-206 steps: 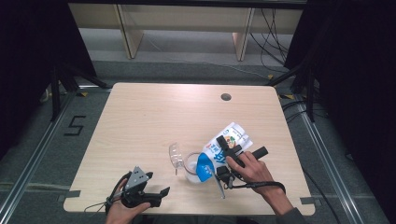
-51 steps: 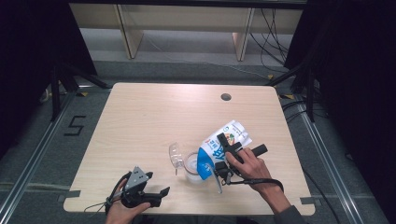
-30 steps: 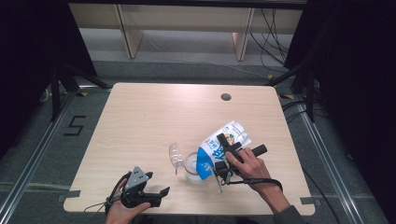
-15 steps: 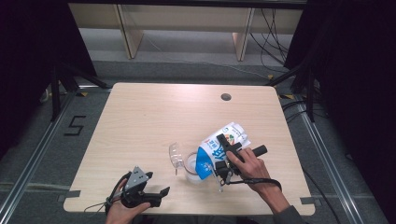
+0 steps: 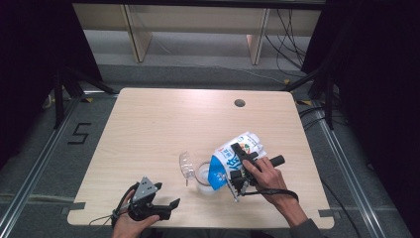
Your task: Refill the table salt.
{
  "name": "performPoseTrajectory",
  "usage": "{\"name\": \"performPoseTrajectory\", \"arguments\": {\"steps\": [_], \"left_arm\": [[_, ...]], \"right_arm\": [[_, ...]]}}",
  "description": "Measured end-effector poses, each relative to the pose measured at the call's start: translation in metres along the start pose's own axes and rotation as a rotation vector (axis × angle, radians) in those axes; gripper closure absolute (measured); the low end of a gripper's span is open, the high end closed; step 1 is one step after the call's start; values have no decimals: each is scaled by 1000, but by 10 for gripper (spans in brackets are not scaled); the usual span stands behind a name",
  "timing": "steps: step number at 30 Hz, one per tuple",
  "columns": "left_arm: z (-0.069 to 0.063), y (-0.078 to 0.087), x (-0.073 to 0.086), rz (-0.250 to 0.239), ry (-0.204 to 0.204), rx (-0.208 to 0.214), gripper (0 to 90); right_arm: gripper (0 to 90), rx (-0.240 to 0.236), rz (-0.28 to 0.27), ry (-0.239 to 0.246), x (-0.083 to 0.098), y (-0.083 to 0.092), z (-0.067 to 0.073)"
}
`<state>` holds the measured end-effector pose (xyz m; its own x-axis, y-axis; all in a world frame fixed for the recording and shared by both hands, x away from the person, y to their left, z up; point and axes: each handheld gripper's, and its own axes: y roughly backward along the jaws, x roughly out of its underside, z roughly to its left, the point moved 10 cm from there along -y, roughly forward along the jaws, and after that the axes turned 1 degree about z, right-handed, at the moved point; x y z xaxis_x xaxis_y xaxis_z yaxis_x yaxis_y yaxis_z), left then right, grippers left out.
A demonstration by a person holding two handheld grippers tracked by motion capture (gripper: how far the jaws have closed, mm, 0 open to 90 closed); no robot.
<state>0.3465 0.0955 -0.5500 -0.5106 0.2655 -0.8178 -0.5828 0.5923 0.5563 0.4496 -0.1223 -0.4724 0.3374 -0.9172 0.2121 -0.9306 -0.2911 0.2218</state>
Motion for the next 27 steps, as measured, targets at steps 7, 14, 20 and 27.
{"name": "performPoseTrajectory", "arguments": {"steps": [7, 14, 20, 27], "left_arm": [[0, 0, 1, 9, 0, 0, 155], [0, 0, 0, 5, 0, -1, 155], [0, 1, 0, 3, 0, -1, 155], [0, 0, 0, 5, 0, 0, 155]], "right_arm": [[805, -15, -10, -86, -2, -1, 7], [806, -57, -5, -139, 5, -1, 6], [808, -72, -34, -176, 6, -4, 7], [810, -87, -48, -209, 6, -5, 10]]}}
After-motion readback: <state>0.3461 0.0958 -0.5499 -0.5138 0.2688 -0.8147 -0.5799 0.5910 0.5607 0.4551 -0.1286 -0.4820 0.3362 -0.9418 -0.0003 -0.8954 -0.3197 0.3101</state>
